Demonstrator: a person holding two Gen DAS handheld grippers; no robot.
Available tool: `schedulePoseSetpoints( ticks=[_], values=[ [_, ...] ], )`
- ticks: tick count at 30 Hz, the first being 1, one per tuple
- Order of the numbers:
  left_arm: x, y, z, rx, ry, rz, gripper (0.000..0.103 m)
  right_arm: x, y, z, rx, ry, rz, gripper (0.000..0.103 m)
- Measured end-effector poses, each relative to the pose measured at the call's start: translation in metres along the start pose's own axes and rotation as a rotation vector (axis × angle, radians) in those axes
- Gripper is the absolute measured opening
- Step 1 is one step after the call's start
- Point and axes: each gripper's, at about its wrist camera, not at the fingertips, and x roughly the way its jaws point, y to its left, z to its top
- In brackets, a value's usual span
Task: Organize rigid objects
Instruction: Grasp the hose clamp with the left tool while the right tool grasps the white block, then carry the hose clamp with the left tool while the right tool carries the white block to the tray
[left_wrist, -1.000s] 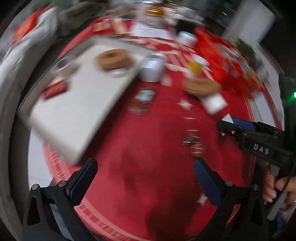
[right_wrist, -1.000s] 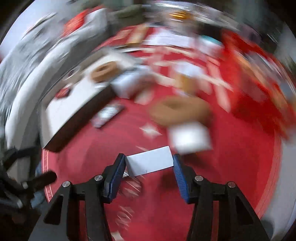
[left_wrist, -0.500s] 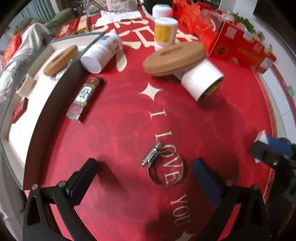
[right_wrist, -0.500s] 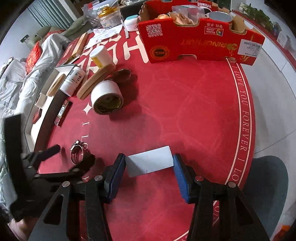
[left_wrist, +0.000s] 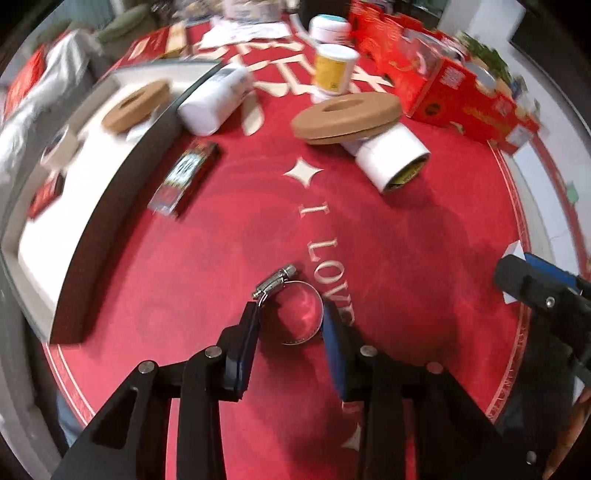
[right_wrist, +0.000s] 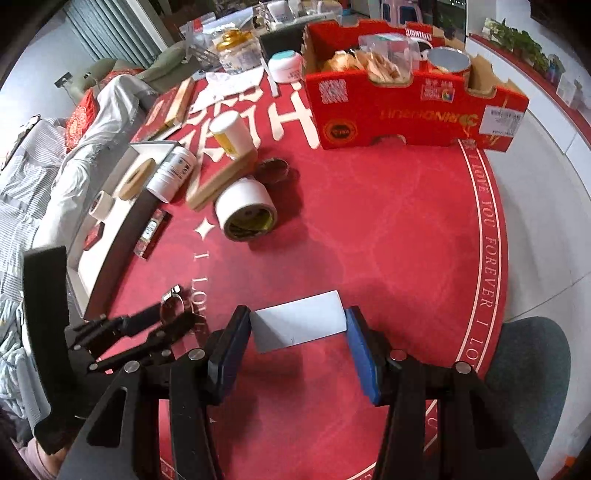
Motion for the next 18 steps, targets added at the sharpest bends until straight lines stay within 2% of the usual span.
schedulePoseSetpoints(
  ticks=[5,11,18],
  values=[
    [-0.054,0.014,-0.004,-0.052,-0.122,0.013,0.037,-0.016,0.012,0.003,-0.031,-0.041,0.034,0.054],
    [-0.147,0.022,0.007,-0.176,-0.304,0.014,0.037,-0.053,0.034,0.014,-0.074,-0.133,0.121,0.054],
    [-0.240,0.013,0.020,-0.200,-0.452,-0.080,0.037,-0.123,0.053,0.027,-0.099,-0.295,0.201,0.054]
  ],
)
